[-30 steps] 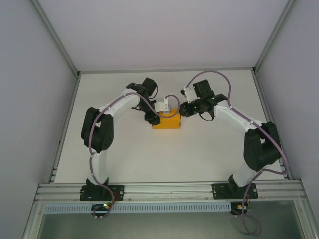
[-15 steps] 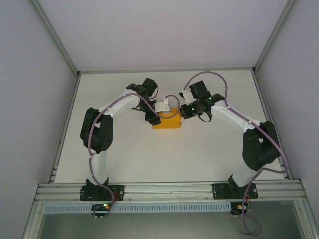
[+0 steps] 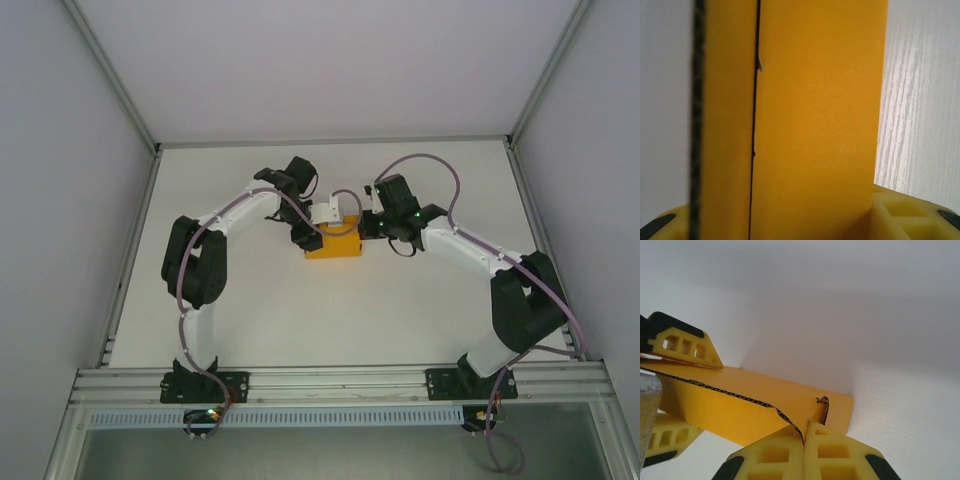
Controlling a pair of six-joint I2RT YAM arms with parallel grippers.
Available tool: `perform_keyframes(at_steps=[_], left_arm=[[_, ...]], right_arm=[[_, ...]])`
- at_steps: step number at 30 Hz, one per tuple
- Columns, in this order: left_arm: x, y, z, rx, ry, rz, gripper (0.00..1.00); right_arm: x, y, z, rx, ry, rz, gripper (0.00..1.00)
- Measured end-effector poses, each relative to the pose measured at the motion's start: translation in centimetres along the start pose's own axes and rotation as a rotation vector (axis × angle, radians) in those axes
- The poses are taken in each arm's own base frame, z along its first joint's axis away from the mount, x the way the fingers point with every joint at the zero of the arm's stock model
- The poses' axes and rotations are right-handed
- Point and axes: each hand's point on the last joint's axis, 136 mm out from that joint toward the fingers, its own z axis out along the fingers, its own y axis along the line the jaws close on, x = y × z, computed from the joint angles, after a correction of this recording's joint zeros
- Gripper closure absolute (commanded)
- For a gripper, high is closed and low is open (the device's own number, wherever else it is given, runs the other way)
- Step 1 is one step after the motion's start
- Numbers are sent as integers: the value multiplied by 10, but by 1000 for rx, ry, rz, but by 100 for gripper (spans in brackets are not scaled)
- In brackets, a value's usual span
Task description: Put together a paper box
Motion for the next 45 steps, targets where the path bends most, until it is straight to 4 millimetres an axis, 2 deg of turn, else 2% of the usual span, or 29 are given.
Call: perform_keyframes(at_steps=[12, 15, 17, 18, 19, 20, 25, 29, 32, 38, 40, 45], left_arm=[[-1, 6, 0, -27, -2, -32, 44], [-3, 8, 0, -40, -11, -50, 30], [-6, 10, -2, -52, -26, -62, 16], [-7, 10, -4, -59, -33, -66, 12], [-9, 10, -7, -67, -43, -76, 4], [-10, 10, -10, -77, -52, -81, 0], [-16, 8, -44, -167, -123, -141, 0], [-8, 11, -75, -249, -172, -222, 24], [11, 19, -83, -283, -168, -295, 38], [40, 39, -75, -272, -129, -403, 46], [43, 42, -70, -254, -119, -413, 56], [41, 35, -62, -204, -114, -382, 70]], right_arm=[[0, -7, 12, 218, -161, -107, 100], [2, -9, 14, 236, -183, -111, 100], [2, -8, 15, 235, -202, -108, 100], [3, -8, 15, 234, -207, -108, 100], [2, -7, 15, 236, -215, -107, 100], [2, -8, 15, 239, -219, -107, 100], [3, -7, 15, 247, -225, -112, 100], [3, -6, 15, 246, -225, -114, 100], [3, -5, 15, 244, -224, -119, 100], [3, -3, 15, 238, -218, -135, 100], [4, -2, 15, 234, -216, -136, 100], [3, -2, 16, 233, -209, -140, 100]])
